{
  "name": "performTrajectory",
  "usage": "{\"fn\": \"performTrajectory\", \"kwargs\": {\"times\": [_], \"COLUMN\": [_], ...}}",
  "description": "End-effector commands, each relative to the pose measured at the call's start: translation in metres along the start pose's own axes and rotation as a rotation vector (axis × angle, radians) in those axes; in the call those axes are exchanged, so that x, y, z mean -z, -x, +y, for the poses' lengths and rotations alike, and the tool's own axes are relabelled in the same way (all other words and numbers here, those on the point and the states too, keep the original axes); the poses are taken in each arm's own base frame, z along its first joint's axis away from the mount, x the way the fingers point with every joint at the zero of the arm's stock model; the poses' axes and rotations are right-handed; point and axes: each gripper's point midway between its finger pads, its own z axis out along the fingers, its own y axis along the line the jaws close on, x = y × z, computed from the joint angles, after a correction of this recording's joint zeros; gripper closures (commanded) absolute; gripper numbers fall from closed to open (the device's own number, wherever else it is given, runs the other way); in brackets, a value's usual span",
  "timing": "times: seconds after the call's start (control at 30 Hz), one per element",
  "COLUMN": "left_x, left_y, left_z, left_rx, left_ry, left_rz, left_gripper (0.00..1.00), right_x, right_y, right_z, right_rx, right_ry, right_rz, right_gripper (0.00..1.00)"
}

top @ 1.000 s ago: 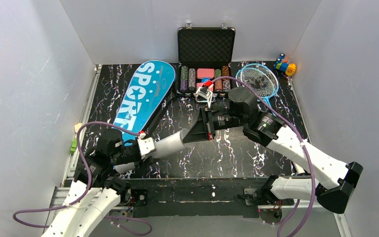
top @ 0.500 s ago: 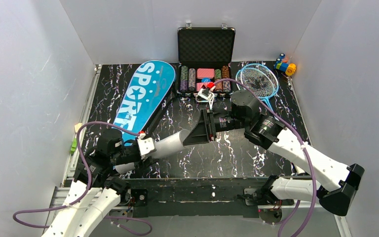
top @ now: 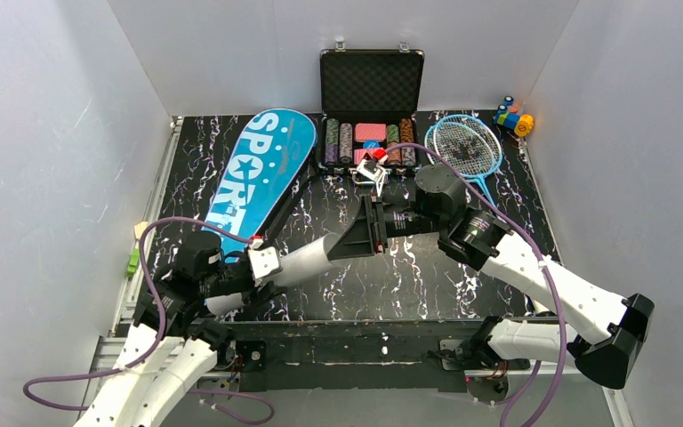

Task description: Pack up the badminton gear

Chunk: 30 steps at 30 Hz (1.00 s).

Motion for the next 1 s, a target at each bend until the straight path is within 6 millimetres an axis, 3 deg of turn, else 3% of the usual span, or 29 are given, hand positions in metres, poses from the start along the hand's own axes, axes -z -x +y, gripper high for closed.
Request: {"fn": "performTrajectory", "kwargs": {"times": [0.0,0.43,0.7,0.83,0.97], "left_x": [0.01,0.013,0.013,0.009,0.009], "left_y": [0.043,0.078,0.076,0.071,0.058], "left_z": [0.006,0.009,0.011,0.038,0.088], "left_rx": [-0.066,-0.029,-0.024,0.069,0.159], "left_ry": [0.014,-0.013,0.0,0.12,0.309], "left_rz": [-0.123,-0.201,-0.195,-0.136,0.035], "left_gripper": [0.84,0.84,0.83,0.82,0.81], "right_x": [-0.007,-0.017,0.014,0.042,0.083], "right_y": [0.008,0.006,0.017,0.037,0.066], "right_z": [-0.011,-0.031,-0.022,-0.026,-0.036], "right_rx": [0.002,-0.03,0.015,0.031,0.034], "right_ry": [-0.033,-0.059,-0.106,-0.184,-0.323], "right_rz": [-0.046,-0.115,-0.192,-0.263,-0.373], "right_gripper": [0.55,0.58,0.53,0.47,0.3]}}
